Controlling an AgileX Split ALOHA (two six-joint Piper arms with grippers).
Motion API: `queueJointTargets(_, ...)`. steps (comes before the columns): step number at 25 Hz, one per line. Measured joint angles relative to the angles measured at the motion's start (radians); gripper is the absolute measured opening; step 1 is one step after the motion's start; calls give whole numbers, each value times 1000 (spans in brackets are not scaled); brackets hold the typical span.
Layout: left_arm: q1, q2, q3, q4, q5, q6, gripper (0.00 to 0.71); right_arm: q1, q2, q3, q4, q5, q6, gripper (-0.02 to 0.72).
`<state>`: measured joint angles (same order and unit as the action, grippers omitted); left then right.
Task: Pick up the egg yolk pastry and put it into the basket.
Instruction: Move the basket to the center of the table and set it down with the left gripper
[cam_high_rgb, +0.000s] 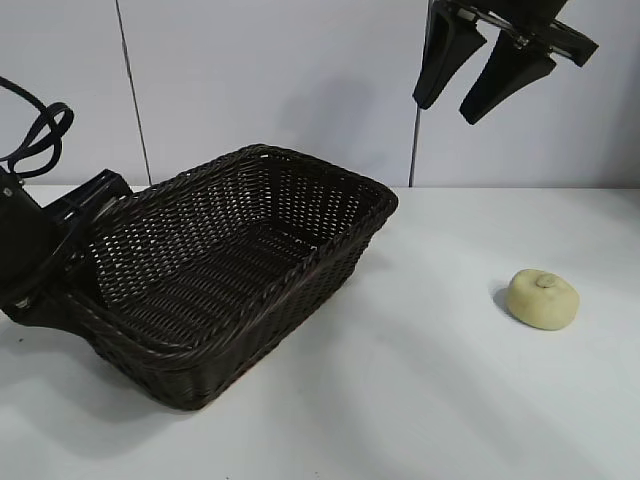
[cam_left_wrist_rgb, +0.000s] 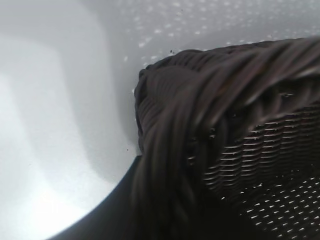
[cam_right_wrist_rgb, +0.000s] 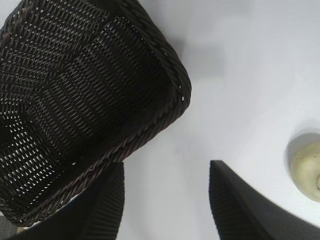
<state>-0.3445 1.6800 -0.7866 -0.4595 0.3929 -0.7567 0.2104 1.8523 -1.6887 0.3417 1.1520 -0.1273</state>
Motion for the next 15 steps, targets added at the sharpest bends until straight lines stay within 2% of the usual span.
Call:
queueJointTargets(5,0,0,-12,0,32,1,106,0,0,0,0,0,0,381)
queueJointTargets(10,8,0,-90,3,112,54,106,0,0,0,2,0,0,381)
queueJointTargets(15,64,0,-179,4,211,124,106,0,0,0,2,0,0,381)
